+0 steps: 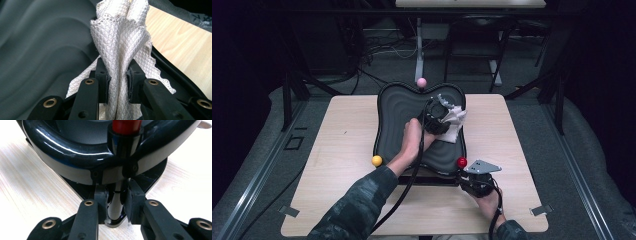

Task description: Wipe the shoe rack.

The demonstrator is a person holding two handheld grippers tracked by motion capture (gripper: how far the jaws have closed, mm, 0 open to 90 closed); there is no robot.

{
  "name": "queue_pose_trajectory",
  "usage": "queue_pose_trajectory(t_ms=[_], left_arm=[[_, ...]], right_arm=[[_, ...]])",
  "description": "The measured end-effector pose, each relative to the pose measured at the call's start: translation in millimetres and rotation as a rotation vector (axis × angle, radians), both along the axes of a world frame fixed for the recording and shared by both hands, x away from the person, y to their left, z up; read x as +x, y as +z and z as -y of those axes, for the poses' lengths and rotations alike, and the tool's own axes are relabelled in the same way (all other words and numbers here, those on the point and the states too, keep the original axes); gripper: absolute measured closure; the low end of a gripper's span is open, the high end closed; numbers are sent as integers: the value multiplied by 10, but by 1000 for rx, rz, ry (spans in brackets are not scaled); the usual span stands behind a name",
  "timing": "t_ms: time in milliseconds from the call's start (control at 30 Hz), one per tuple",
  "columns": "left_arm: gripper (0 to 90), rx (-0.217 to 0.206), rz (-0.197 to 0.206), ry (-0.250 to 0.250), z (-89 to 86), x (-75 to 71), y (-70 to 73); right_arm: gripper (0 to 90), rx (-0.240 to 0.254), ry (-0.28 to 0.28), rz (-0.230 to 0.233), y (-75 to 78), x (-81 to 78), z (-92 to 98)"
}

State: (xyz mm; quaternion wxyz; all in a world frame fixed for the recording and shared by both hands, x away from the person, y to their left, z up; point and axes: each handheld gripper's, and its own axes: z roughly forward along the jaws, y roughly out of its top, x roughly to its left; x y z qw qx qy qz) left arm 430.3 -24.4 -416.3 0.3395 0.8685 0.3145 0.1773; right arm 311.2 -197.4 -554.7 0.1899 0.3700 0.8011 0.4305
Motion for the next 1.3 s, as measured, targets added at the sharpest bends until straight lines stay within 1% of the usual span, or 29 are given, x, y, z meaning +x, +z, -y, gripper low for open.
queue_pose_trajectory(t_ms=[100, 200, 300, 367, 400, 467, 533, 567, 600, 700, 800, 867, 967, 1067, 1133, 1200, 1300], left_arm=[[754, -4, -13, -9, -6, -46, -26], [758, 6, -15, -15, -9, -98, -49], [761, 11, -26, -23, -10, -139, -69], [762, 5, -31, -27, -14, -167, -89], [763, 16, -34, -35, -19, -184, -93], [763, 19, -41, -41, -16, -219, -111], [764, 19, -51, -48, -15, -245, -123], [764, 18, -58, -51, -18, -260, -132], [764, 14, -60, -55, -21, -285, -150], [764, 23, -56, -69, -17, -336, -175], [765, 12, -64, -75, -34, -371, -201], [765, 13, -69, -81, -39, -388, -209], [765, 19, -72, -90, -49, -428, -227], [766, 22, -79, -101, -63, -467, -247], [766, 33, -84, -110, -62, -485, -252], [766, 30, -90, -116, -67, -508, -268], [766, 36, -100, -130, -70, -547, -290]], right_arm=[[744, -2, 0, 0, -6, 3, 1], [743, -4, -2, 1, -5, 0, -3], [743, -6, -3, 5, -8, 0, 0], [743, -10, 1, -3, -5, -2, 10], [743, -7, 0, -3, -7, -3, 6], [743, -9, -2, 1, -7, -4, 1], [742, -4, -2, -2, -12, -2, 2], [742, 7, -6, 0, -21, 0, -4], [742, 9, -7, -1, -23, 0, -6], [742, 1, -5, 0, -22, 2, -4], [742, -3, -2, 2, -20, 1, -9], [742, -7, -11, 2, -22, -1, -9], [742, 1, 2, -2, -28, 5, -8], [742, -14, -3, 4, -23, 3, -12], [741, -9, -9, -1, -27, 3, -13], [740, -15, -7, -7, -28, 3, -11], [740, -13, -2, -2, -29, 9, -14]])
